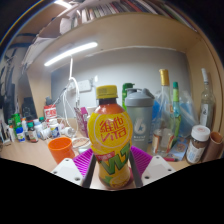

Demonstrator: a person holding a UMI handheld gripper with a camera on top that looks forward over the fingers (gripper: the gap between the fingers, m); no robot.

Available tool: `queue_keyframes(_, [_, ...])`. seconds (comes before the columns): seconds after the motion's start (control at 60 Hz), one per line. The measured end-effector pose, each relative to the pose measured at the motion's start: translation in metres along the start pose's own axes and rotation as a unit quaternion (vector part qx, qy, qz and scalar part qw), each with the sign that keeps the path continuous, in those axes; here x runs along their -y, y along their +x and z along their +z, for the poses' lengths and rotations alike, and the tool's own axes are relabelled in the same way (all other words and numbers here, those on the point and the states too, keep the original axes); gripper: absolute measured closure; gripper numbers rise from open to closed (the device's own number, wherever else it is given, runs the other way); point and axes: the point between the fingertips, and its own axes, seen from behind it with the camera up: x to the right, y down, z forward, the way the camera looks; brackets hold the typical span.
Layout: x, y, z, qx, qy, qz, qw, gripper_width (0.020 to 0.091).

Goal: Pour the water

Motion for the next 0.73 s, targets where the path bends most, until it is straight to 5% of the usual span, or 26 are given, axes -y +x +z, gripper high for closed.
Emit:
queue_keyframes(0.117, [-0.001,-0.002,-0.007,0.002,-0.008,0.013,1.000,0.0247])
queue_keyframes(0.433, [-0.007,0.006,-0.098,-0.036,-0.029,0.023,0.999,0.0263])
queue_keyframes(0.733, [0.016,-0.031,-0.246,-0.034,0.022,-0.008,0.999,0.0261])
